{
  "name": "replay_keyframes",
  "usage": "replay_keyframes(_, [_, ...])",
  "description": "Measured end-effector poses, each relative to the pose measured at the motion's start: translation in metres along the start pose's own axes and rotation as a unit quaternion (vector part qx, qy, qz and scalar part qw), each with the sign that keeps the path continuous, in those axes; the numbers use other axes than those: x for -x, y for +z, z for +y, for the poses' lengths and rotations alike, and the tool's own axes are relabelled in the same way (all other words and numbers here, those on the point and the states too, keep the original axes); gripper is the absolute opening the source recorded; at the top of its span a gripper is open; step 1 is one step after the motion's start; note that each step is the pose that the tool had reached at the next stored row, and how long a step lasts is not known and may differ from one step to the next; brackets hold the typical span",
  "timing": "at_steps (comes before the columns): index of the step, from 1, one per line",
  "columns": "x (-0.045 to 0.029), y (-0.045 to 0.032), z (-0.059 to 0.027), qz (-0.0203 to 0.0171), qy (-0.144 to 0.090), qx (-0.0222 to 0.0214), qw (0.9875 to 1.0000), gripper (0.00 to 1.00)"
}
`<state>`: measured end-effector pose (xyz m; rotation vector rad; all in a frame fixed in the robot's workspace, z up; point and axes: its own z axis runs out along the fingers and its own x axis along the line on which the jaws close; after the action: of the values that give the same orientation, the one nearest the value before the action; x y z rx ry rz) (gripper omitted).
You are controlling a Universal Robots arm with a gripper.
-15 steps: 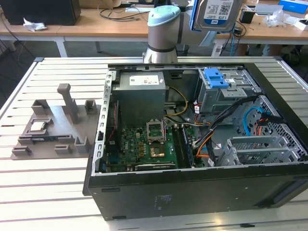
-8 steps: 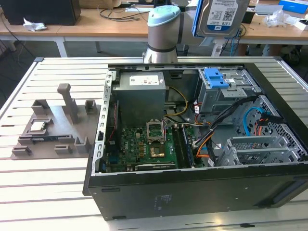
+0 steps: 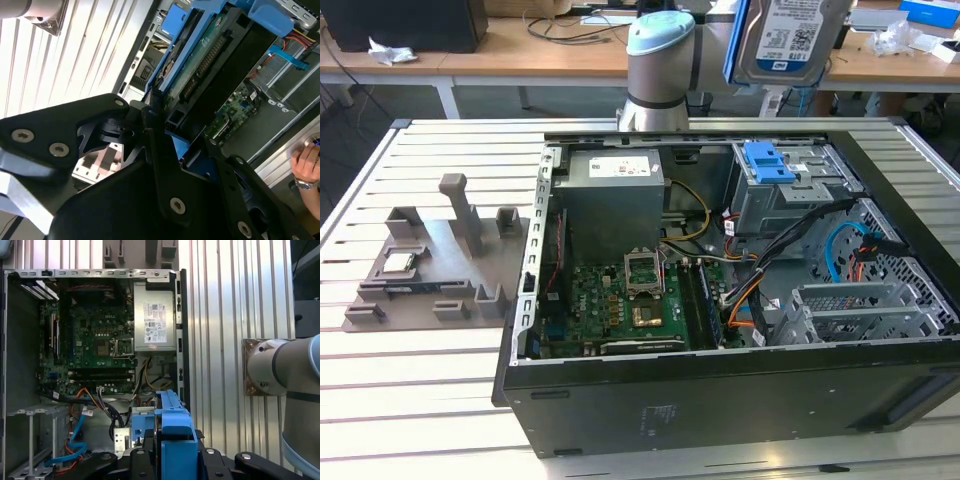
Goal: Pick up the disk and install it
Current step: 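Pick up the disk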
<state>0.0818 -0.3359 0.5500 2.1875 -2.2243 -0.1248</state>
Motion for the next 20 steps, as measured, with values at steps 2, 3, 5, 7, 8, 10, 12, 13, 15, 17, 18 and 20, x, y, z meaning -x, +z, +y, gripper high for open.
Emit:
replay_keyframes(2, [-0.0029, -0.0001, -0.0006, 0.0, 0.0, 0.0, 1.0, 0.37])
replay_keyframes(3, [-0.0041, -0.0002, -0.0008, 0.0, 0.0, 0.0, 1.0, 0.37])
replay_keyframes(5, [-0.0071, -0.0004, -0.0014, 0.0, 0.0, 0.0, 1.0, 0.37])
replay_keyframes(7, [-0.0116, -0.0005, -0.0024, 0.0, 0.0, 0.0, 1.0, 0.37])
replay_keyframes(8, [-0.0138, -0.0006, -0.0028, 0.0, 0.0, 0.0, 1.0, 0.37])
replay_keyframes(10, [-0.0179, -0.0008, -0.0037, 0.0, 0.0, 0.0, 1.0, 0.37])
replay_keyframes(12, [-0.0207, -0.0009, -0.0043, 0.0, 0.0, 0.0, 1.0, 0.37])
replay_keyframes(13, [-0.022, -0.001, -0.0046, 0.0, 0.0, 0.0, 1.0, 0.37])
replay_keyframes(15, [-0.0252, -0.0012, -0.0052, 0.0001, 0.0, 0.0, 1.0, 0.37])
replay_keyframes(17, [-0.0415, -0.0018, -0.0083, 0.0, 0.0, 0.0, 1.0, 0.37])
replay_keyframes(18, [-0.0476, -0.0021, -0.0094, 0.0, 0.0, 0.0, 1.0, 0.37])
replay_keyframes(20, [-0.052, -0.0023, -0.0103, 0.0, 0.0, 0.0, 1.0, 0.37])
